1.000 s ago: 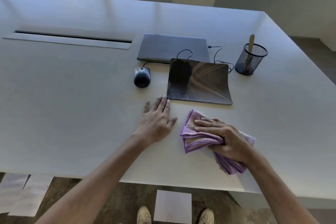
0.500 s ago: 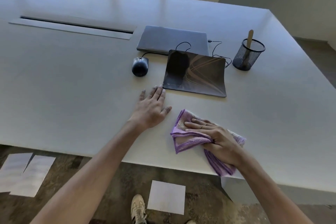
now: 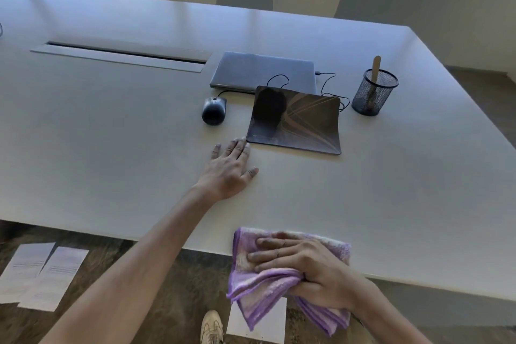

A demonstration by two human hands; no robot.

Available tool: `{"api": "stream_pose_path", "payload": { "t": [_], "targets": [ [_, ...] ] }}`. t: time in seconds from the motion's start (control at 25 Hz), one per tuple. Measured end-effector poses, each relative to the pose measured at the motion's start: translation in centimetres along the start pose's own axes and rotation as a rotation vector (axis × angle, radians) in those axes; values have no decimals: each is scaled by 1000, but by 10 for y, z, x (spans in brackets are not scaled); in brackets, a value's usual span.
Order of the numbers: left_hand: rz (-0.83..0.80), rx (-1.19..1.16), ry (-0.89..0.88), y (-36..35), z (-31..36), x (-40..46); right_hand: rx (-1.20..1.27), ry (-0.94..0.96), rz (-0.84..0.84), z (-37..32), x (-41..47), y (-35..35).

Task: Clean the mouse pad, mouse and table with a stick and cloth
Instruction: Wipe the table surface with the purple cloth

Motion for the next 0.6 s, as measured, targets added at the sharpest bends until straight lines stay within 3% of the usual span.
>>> {"api": "stream_pose_path", "payload": {
  "t": [0.12,0.2,0.36,0.48,0.6],
  "targets": [
    [-6,-3,4,1,1,-1,237,-27,55,-3,-2,20],
    [-8,-1,6,1,1,-1,283,-48,225,4,0,53],
    [-15,-7,-3,2,2,0,-37,-86,540,39,23,113],
    [-19,7,-9,3,2,0,-188,-253,425,70,54,107],
    [-31,58,-32,1,1,-1,-218,-289,263,79,66,81]
  ]
}}
Point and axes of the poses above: each hand's wrist, its own x-axis towards the middle knuckle, its own y-axis out of the back of the hand, z = x × y, the point moved 5 cm from there along x, towards the middle knuckle, and after that the axes turned 7 degrees about -y, right-handed, at the moved point
